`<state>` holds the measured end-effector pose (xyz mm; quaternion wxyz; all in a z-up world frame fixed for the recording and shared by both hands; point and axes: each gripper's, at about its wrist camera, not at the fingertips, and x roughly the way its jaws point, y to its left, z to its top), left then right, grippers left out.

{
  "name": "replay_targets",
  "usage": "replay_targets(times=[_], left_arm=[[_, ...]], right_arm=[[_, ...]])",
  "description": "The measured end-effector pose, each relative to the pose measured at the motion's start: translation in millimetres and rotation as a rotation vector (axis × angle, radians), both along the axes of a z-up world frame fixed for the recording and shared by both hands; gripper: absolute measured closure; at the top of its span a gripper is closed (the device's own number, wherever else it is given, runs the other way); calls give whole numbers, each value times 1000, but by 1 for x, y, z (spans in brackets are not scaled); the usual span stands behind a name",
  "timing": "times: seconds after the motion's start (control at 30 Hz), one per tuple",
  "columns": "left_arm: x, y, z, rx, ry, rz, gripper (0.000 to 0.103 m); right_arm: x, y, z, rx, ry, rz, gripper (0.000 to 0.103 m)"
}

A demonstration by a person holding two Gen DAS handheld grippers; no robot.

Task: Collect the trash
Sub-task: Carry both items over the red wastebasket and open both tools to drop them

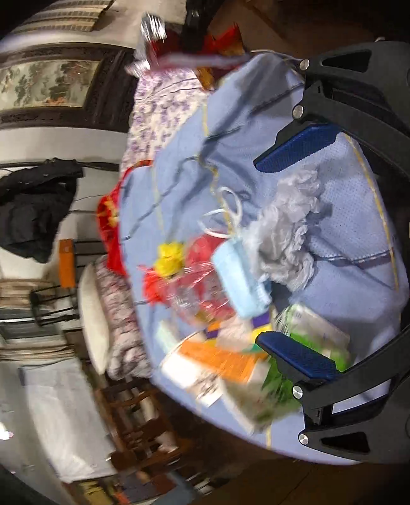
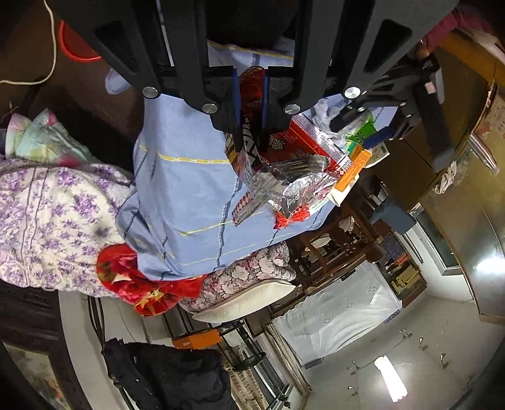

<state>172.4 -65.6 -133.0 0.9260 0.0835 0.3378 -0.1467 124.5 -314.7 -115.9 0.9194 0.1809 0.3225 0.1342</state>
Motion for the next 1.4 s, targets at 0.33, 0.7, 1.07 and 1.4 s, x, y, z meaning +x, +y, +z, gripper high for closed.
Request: replay_targets(times=[0.33, 0.7, 1.07, 1.4], left_arm=[[-9, 14, 9, -81, 11, -11, 68], [-35, -2, 59, -169, -24, -99, 68], [-61, -137, 26, -125, 133, -368, 68], [-92, -270, -38, 17, 279, -648, 54]], right_arm=[[-13, -28, 0, 59, 0, -43, 92], [-64, -95, -42, 59, 109, -197, 92], [-82, -161, -201, -51, 534, -400, 58], [-121, -223, -156, 52, 351, -561, 46]])
